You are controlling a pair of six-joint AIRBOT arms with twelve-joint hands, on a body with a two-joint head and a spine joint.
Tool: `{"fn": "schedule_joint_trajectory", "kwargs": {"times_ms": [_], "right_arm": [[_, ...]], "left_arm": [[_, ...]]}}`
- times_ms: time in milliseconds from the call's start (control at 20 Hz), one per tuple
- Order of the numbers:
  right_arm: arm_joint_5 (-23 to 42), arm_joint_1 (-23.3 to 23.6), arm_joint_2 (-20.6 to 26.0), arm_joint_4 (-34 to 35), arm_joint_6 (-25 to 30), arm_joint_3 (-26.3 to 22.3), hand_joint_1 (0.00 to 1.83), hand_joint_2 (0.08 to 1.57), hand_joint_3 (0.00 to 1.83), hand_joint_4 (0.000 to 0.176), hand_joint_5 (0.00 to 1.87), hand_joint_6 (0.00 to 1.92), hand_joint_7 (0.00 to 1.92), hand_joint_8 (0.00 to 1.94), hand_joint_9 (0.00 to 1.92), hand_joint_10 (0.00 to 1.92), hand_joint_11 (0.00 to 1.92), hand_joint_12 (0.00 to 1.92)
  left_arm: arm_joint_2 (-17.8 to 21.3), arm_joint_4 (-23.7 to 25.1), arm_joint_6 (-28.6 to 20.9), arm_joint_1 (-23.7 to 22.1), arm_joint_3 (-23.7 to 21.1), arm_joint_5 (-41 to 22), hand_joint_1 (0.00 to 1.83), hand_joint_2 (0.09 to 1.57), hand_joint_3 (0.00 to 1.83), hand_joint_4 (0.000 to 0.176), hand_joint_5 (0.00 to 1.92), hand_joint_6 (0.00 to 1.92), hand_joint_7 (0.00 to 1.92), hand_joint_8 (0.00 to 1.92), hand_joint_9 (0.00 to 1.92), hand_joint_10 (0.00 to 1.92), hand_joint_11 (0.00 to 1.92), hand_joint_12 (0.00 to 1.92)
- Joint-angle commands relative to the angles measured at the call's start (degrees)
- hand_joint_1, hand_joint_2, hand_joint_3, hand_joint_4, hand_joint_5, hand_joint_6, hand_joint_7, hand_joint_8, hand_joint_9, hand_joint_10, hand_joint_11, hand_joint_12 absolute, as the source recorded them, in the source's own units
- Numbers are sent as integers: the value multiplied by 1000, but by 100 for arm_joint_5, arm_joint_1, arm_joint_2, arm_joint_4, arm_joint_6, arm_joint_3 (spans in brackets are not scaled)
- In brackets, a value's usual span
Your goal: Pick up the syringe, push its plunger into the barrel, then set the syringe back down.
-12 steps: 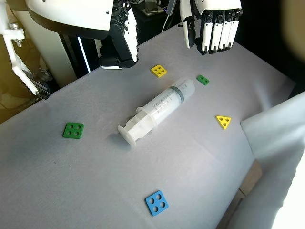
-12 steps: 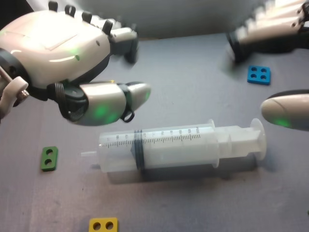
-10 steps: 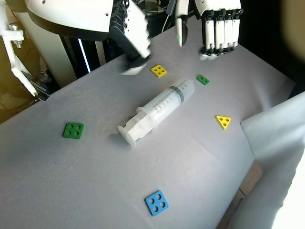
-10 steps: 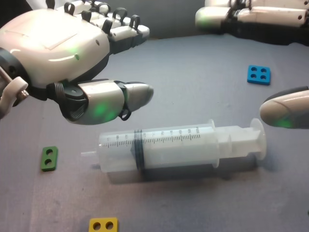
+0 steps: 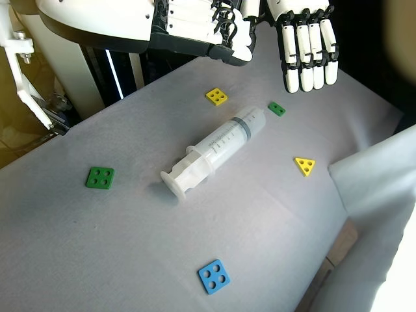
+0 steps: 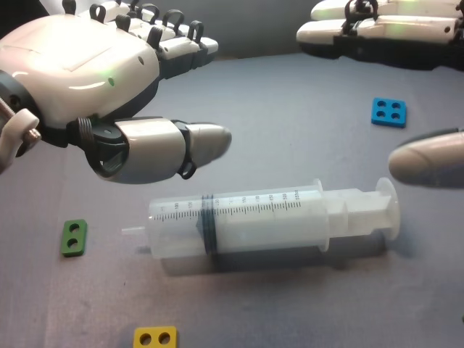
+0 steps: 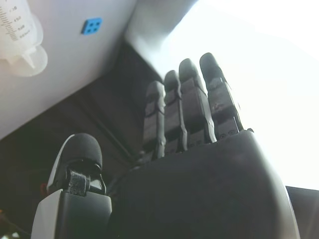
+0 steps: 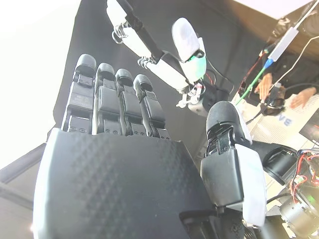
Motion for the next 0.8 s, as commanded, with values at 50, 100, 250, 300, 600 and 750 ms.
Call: {"fn": "schedule_joint_trajectory", "kwargs": {"times_ms": [50,100,250,300,600,750], "right_arm": [[-52,87,1,265,161,-11,0,1263,3,0,42,2,19,3,23,4,0,177],[-145,80,2,265,336,-10,0,1263,3,0,39,1,16,2,18,1,0,174],[-519,68,-1,266,820,-11,0,1270,3,0,43,2,17,2,22,3,0,185],[-616,68,-1,266,948,-13,0,1274,5,0,37,0,10,0,18,1,0,190],[-1206,58,1,266,1759,-38,0,1287,5,0,50,1,25,2,32,3,0,232],[-1425,57,2,266,2149,-36,0,1289,2,0,51,1,15,0,28,0,0,277]], "left_arm": [[4,7,165,-92,-46,-344,44,1211,0,0,209,1,186,0,174,0,21,326],[-4,-112,231,-89,-50,-345,121,1202,0,0,193,3,178,1,166,1,18,326],[-144,-213,151,97,-43,-563,213,1203,0,0,173,0,163,0,154,0,15,332],[-256,-83,-143,249,-37,-740,229,1205,0,0,181,3,172,3,162,3,21,337],[-942,70,-922,903,-3,-1724,327,1214,0,0,182,3,174,3,172,2,33,350],[-1189,-10,-933,1051,56,-2046,475,1179,0,0,125,0,124,0,138,0,2,373]]}}
